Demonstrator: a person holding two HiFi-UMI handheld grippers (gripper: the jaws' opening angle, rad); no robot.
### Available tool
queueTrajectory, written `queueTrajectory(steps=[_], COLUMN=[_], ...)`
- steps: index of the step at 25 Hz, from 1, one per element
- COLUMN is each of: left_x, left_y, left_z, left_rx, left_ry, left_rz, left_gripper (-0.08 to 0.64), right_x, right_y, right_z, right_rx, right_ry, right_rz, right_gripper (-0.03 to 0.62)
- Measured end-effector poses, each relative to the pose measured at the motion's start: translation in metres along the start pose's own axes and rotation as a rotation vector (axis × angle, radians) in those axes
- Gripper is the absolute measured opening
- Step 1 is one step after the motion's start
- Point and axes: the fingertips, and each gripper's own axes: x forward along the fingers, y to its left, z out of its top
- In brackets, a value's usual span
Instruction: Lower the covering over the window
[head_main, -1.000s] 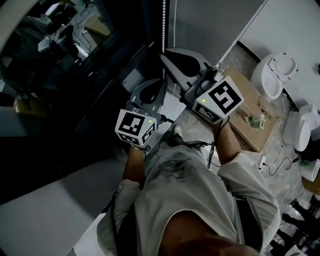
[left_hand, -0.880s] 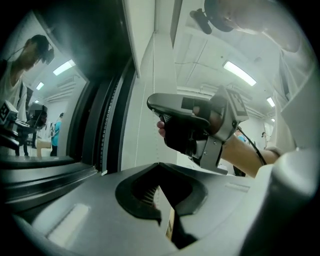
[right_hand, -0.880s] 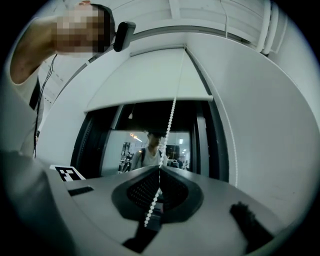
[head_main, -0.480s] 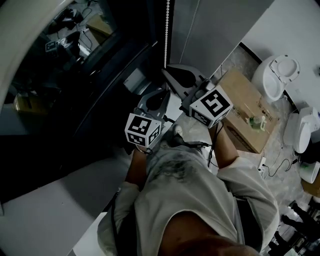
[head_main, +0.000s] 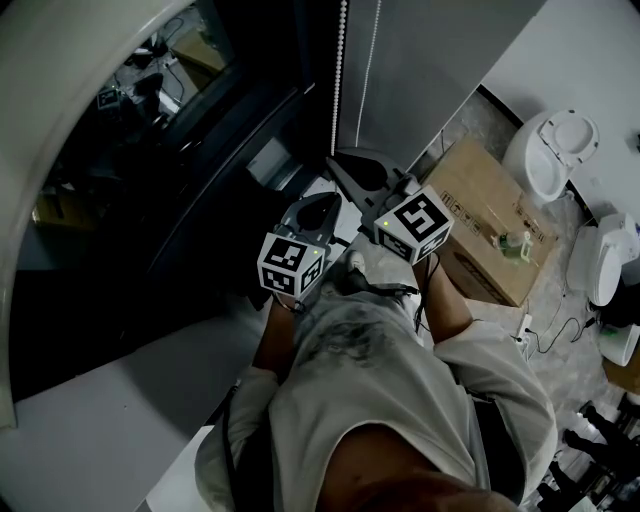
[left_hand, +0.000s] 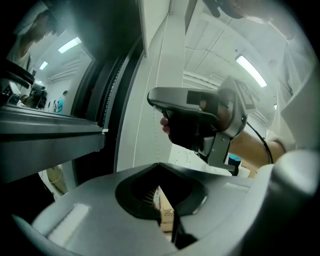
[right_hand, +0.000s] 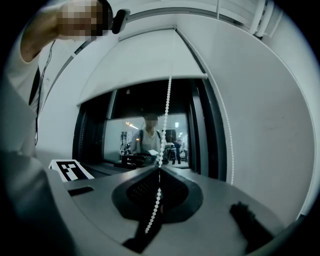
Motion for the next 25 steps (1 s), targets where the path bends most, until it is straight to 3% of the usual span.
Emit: queueTrajectory(steps=[7, 12, 17, 25], left_x=[-0.004, -0.021, -0.044, -0.041], left_y=[-0.004, -0.007, -0.003, -0.002], left_z=[-0.009, 0.004, 0.052, 0.163], left_rx=[-0.011, -0.011, 0.001, 0.123], left_ry=[0.008, -0.009, -0.119, -0.304], left_rz=[0.004, 0.013, 0.029, 0.035], left_gripper=[0.011, 0.028, 0.077, 0.095], right_x=[-0.004, -0.009, -0.011, -0.010], right_y=[0.005, 0.002, -0.005, 0.002], right_z=[-0.019, -0.020, -0.020, -0.019], right_rx=[0.019, 0.016, 0.018, 0.018], right_ry=[0.031, 0.028, 0.022, 0.015], right_rz=[-0.010, -0.030, -0.046, -0.033], right_gripper=[0.017, 0.018, 0.018, 0.018])
